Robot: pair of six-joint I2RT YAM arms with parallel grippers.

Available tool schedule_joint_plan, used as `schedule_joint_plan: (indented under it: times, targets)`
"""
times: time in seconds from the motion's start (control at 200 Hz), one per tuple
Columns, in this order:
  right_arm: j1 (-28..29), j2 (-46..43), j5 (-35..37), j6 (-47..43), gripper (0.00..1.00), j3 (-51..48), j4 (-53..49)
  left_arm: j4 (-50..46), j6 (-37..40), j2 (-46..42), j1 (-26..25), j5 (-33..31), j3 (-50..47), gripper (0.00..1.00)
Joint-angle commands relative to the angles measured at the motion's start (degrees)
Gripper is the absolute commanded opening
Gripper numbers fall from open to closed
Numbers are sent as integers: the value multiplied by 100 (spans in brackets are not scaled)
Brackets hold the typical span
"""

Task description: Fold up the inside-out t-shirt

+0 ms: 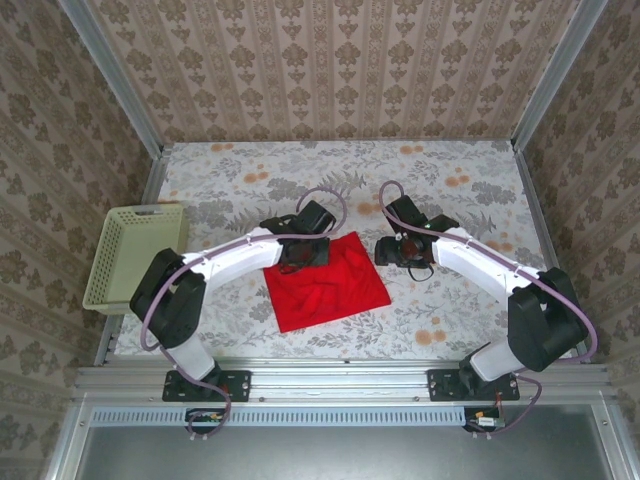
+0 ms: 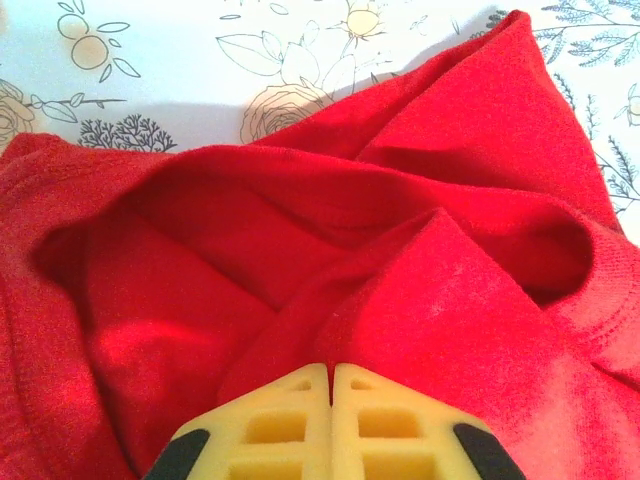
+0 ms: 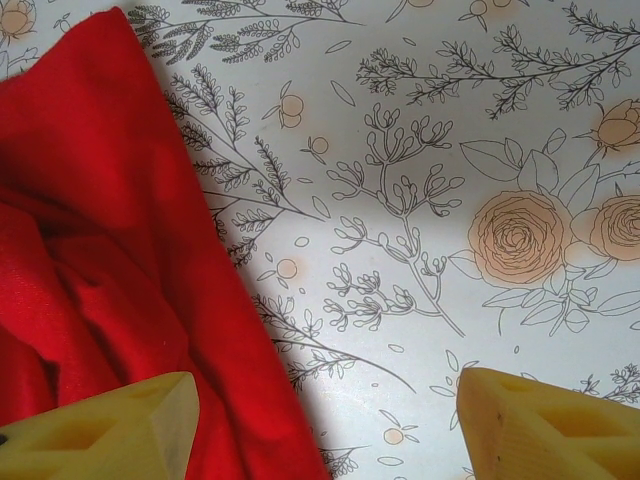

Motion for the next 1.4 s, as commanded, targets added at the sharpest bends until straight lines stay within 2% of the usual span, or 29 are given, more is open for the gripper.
schedule_joint_plan:
  times: [0.0,0.16,0.38,0.545,0.72,0.785,0.85,0.965,1.035,1.15,1.295,1.395]
  targets:
    - [-17,-62,156,-35,70,19,-2,-174,-141,-501,-172,-157,-130,0]
    - [5,-66,-35,-115,70,54,101,-414,-568,-1370,-810,-877,-490,0]
    - [184,60,-335,-236,69,154,404,-336,-1948,-2914,-1838,-1535,-2168,0]
    - [628,512,-559,-368,68,485,590,-331,-2752,-3837,-2148,-1719,-3291,0]
    - [835,950,-498,-283,65,753,601,-629,-3105,-4279,-2091,-1914,-3771,11]
    - [844,984,-507,-289,64,738,638,-643,-3014,-4427,-2091,-1958,-3761,25]
    - [848,933,-494,-292,64,685,646,-536,-2606,-4531,-2008,-1952,-3611,41]
    - [870,802,-381,-318,64,668,624,-339,-1784,-4332,-1486,-1552,-3107,55]
    - [880,740,-329,-320,64,665,587,-231,-1380,-3942,-1049,-1168,-2786,59]
    - [888,695,-278,-319,64,626,568,-68,-1033,-3130,-769,-812,-2242,60]
    - [888,641,-192,-318,64,534,543,33,-768,-2008,-766,-627,-1600,60]
    - [888,590,-144,-319,64,489,526,-79,-761,-1366,-772,-589,-1297,55]
